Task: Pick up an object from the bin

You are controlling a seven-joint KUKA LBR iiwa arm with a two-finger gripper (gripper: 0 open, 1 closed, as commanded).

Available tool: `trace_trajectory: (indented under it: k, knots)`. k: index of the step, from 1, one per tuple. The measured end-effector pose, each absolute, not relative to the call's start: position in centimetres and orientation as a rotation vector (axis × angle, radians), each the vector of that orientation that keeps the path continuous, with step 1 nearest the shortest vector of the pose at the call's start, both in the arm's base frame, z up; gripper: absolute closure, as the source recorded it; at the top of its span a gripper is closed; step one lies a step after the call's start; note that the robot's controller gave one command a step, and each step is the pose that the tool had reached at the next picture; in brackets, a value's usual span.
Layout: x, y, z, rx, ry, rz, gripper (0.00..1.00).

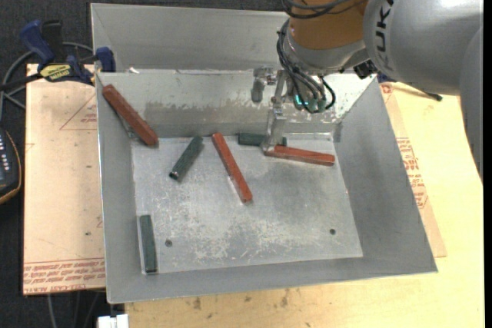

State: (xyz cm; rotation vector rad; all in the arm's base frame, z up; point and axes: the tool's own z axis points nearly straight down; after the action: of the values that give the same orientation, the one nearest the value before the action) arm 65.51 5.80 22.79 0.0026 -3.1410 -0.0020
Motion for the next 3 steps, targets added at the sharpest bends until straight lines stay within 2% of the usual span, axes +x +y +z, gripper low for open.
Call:
trace_trajectory:
  k: [1,2,3]
  knots:
    - [64.8,2.4,11.1,-0.224,-3.128,0.000,0.00]
    - [64.3,-0.6,7.0,-0.595,-3.087,-0.003,0.00]
    - [64.5,-0.6,7.3,-0.594,-3.092,-0.004,1.00]
